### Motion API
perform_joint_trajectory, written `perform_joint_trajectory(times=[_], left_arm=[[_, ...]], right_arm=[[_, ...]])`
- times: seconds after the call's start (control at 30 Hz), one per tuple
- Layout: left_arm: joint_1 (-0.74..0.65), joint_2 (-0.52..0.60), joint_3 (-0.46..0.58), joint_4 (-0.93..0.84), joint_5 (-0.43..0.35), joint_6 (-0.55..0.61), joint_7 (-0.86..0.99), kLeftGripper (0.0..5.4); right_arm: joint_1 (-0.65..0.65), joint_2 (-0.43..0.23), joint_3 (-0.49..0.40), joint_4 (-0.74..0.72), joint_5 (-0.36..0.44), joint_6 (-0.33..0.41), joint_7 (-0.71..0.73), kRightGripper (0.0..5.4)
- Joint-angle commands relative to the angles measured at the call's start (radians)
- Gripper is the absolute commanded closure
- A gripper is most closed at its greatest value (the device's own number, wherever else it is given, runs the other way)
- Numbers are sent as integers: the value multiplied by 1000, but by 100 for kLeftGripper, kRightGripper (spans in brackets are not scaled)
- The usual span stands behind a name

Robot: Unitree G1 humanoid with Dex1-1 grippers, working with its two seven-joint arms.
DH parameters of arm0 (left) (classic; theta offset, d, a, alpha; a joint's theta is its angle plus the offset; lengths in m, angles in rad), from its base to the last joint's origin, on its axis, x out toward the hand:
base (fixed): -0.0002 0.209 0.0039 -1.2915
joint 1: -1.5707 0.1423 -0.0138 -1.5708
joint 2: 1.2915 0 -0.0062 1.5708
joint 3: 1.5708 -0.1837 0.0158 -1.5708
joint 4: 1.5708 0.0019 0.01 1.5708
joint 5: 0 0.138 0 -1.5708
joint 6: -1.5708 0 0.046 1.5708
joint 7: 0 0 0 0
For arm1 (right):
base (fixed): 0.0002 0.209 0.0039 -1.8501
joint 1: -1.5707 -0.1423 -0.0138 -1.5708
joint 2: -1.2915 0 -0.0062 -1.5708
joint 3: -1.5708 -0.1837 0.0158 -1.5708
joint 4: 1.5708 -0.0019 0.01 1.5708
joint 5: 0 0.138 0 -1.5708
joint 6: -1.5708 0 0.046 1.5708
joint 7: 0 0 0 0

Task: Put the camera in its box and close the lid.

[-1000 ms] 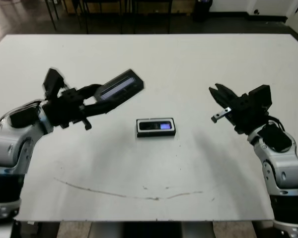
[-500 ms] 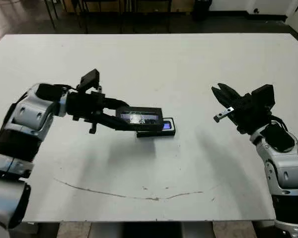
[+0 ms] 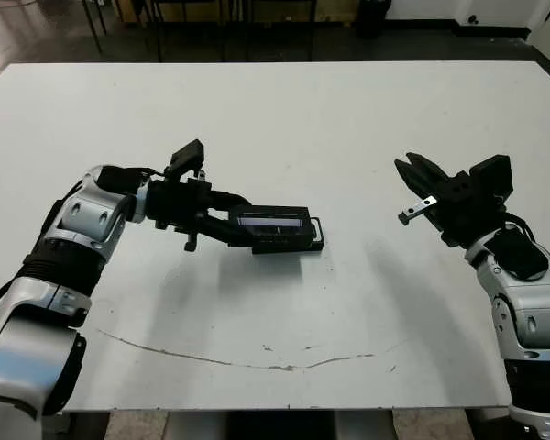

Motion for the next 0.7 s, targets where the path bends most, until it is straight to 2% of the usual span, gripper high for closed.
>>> perform_joint_trajectory(times=[0.03, 0.27, 0.7], left_arm=[[-8, -9, 12, 30, 16, -15, 20, 412], [-6, -21, 40, 64, 20, -15, 61, 412], [-36, -31, 28, 165, 53, -54, 32, 412]], right_arm=[[11, -19, -3, -3, -1, 21, 5, 540], [11, -21, 1, 4, -1, 15, 7, 540], [15, -20, 6, 19, -14, -8, 5, 540]])
